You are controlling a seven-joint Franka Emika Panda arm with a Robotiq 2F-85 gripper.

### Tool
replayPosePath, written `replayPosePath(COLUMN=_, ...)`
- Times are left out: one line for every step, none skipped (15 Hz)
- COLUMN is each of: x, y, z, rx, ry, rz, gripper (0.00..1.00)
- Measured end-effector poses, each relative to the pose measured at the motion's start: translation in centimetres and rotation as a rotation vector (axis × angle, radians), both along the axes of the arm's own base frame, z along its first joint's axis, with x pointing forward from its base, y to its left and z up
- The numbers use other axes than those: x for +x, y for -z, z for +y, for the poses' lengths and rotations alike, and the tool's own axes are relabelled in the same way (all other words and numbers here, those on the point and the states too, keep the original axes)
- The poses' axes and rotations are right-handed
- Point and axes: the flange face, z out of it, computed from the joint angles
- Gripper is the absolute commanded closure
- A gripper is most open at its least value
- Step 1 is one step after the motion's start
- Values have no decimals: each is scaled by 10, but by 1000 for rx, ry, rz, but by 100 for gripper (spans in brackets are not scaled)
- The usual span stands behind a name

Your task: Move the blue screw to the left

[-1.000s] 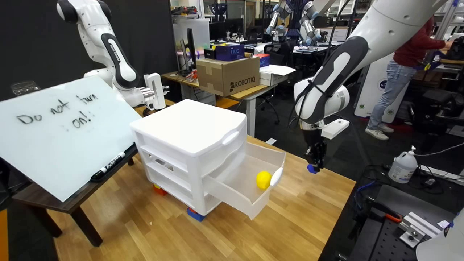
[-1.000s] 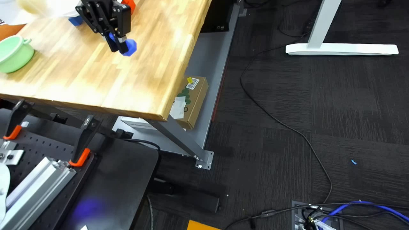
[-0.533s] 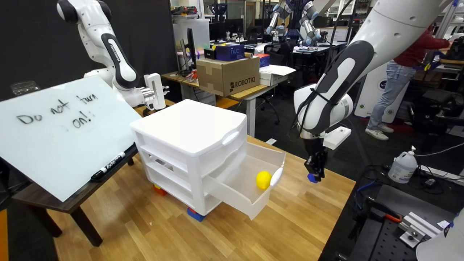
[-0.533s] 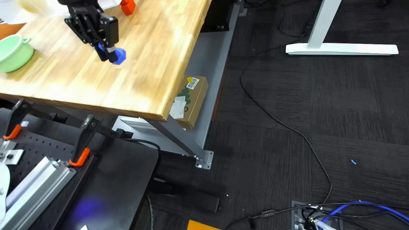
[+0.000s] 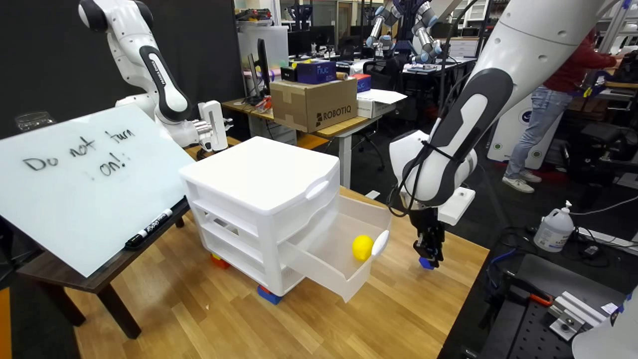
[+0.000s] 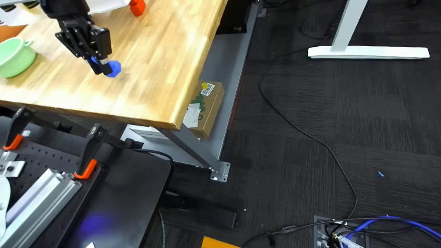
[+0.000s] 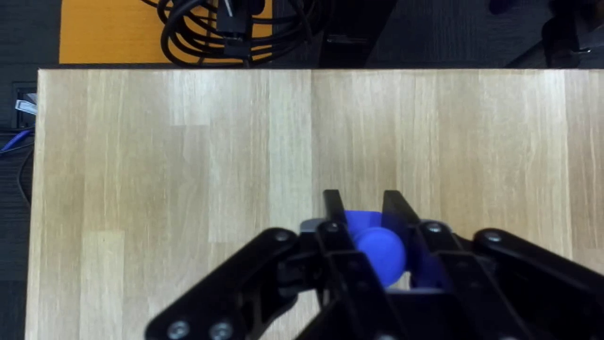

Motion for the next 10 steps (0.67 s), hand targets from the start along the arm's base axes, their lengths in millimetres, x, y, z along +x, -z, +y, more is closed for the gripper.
replayPosePath(x=-1, y=1, z=2, rx=-5, ry=-5, rz=2, gripper=93)
replayPosePath(x=-2, y=1, z=4, rx=-8, ry=-9, rz=3, gripper=93)
replayPosePath(x=-2, y=1, z=5, rx=-10, ry=-12, rz=3, gripper=93)
replayPosePath(x=-3, y=2, z=6, rx=-14, ry=-17, rz=3, gripper=93)
replayPosePath(x=-3, y=2, z=6, rx=-16, ry=-21, rz=2, gripper=93)
replayPosePath(x=-4, y=2, z=7, rx=-17, ry=-26, rz=-1, gripper=93)
replayPosePath(x=-5, y=3, z=8, rx=-17, ry=-32, rz=-6, gripper=93)
replayPosePath(x=-7, y=3, z=10, rx=-17, ry=-39, rz=-14, gripper=93)
replayPosePath(x=-9, y=2, z=12, rx=-17, ry=-49, rz=-21, gripper=93)
replayPosePath(x=-12, y=2, z=14, rx=-18, ry=-61, rz=-29, gripper=93)
